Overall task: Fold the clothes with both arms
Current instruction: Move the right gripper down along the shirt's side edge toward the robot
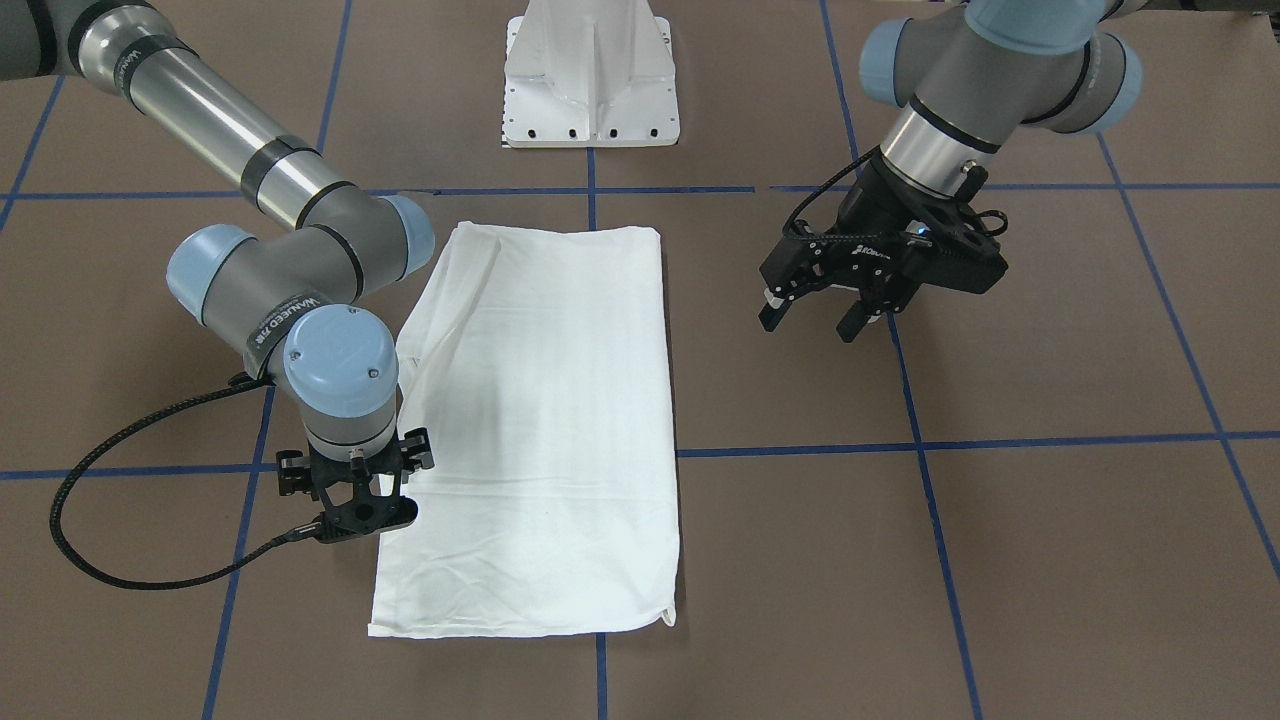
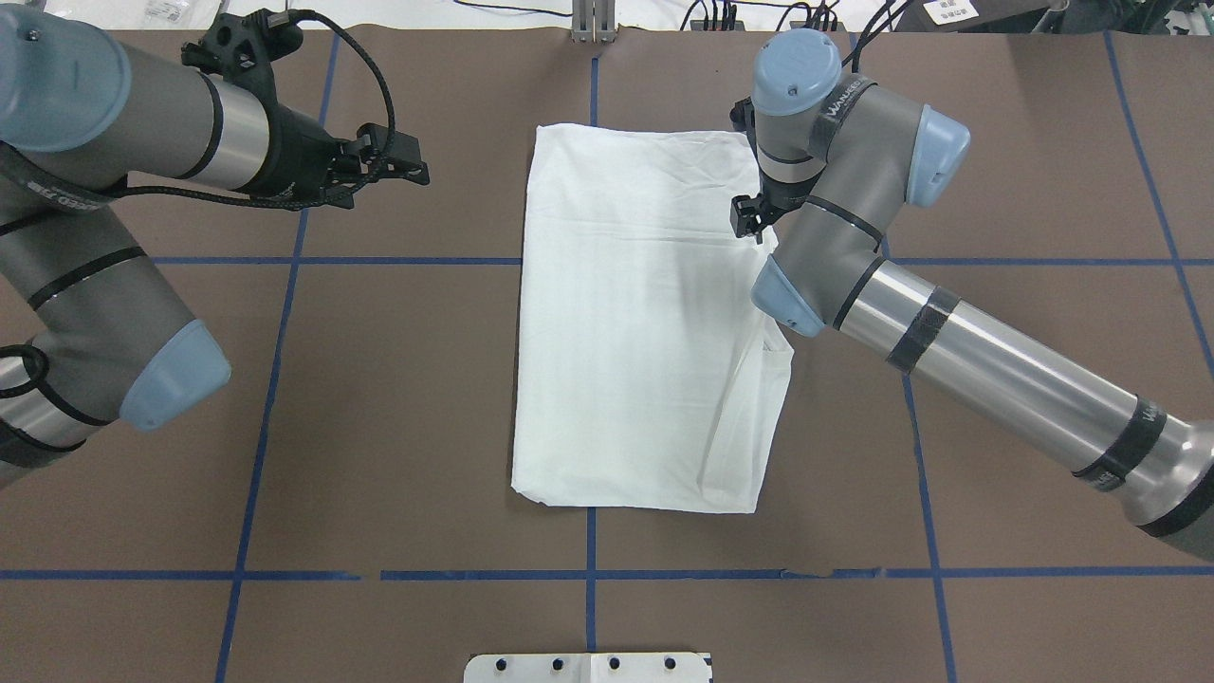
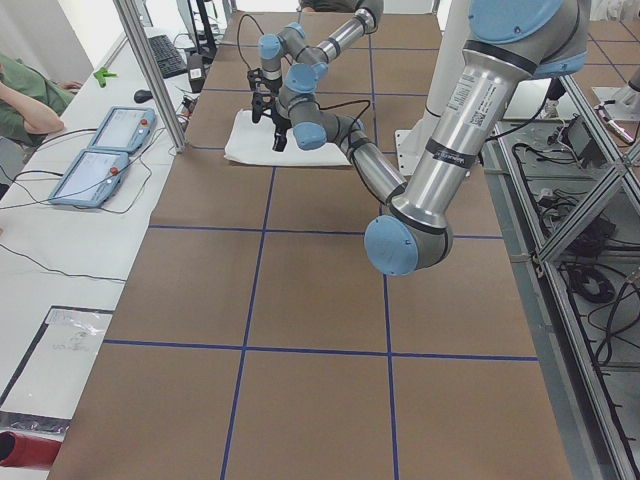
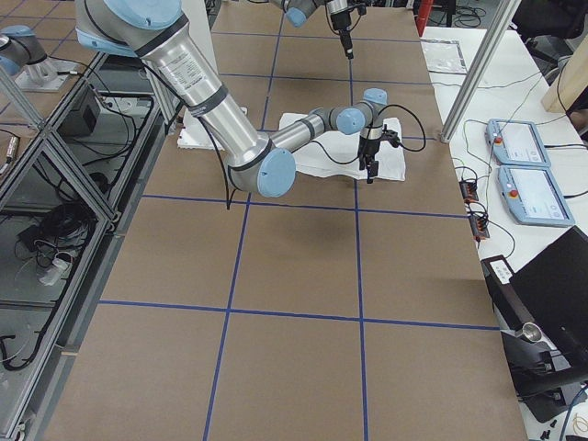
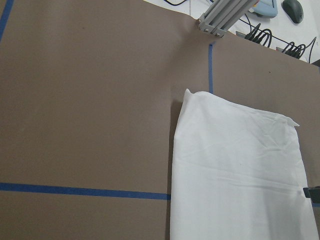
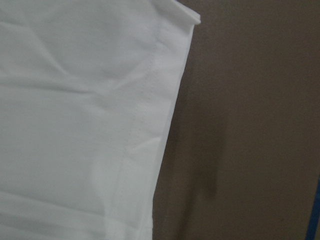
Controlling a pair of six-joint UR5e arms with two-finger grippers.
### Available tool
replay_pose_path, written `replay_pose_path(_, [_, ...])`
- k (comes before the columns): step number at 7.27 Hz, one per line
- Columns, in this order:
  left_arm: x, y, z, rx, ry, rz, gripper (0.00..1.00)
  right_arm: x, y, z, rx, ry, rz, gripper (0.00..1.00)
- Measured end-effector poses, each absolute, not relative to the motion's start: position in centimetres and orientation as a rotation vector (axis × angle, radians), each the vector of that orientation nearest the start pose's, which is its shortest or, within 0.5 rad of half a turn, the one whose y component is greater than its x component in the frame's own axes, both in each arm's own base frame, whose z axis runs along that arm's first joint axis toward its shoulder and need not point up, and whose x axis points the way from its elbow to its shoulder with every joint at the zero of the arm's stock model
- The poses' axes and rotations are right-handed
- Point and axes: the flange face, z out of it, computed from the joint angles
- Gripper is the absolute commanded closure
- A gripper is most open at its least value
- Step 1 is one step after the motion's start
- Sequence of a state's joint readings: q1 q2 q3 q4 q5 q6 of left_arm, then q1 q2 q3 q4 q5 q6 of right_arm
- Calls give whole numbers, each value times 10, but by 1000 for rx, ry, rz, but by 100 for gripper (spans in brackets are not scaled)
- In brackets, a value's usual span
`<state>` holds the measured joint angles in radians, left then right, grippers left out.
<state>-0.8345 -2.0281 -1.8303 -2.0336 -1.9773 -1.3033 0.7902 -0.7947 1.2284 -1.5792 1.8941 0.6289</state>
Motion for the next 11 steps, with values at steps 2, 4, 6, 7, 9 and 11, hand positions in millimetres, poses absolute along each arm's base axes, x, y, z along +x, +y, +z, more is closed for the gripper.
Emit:
replay_pose_path(2, [339, -513, 232, 301, 1173, -256, 0, -478, -623, 338, 117, -530, -213, 0])
replay_pose_path(4, [339, -514, 232, 301, 1172, -256, 0, -484, -599, 333, 118, -545, -227, 0])
replay_pose_path(6, [339, -514, 232, 300, 1173, -255, 0, -485, -564, 319, 103, -547, -244, 0])
replay_pose_path(7, [339, -514, 232, 300, 1173, -255, 0, -488, -547, 310, 91, -546, -249, 0])
replay_pose_path(9, [339, -513, 231, 299, 1174, -254, 0, -502, -524, 303, 75, -549, -245, 0])
replay_pose_path(11, [338, -512, 229, 301, 1180, -252, 0, -509, -520, 304, 74, -550, -246, 0])
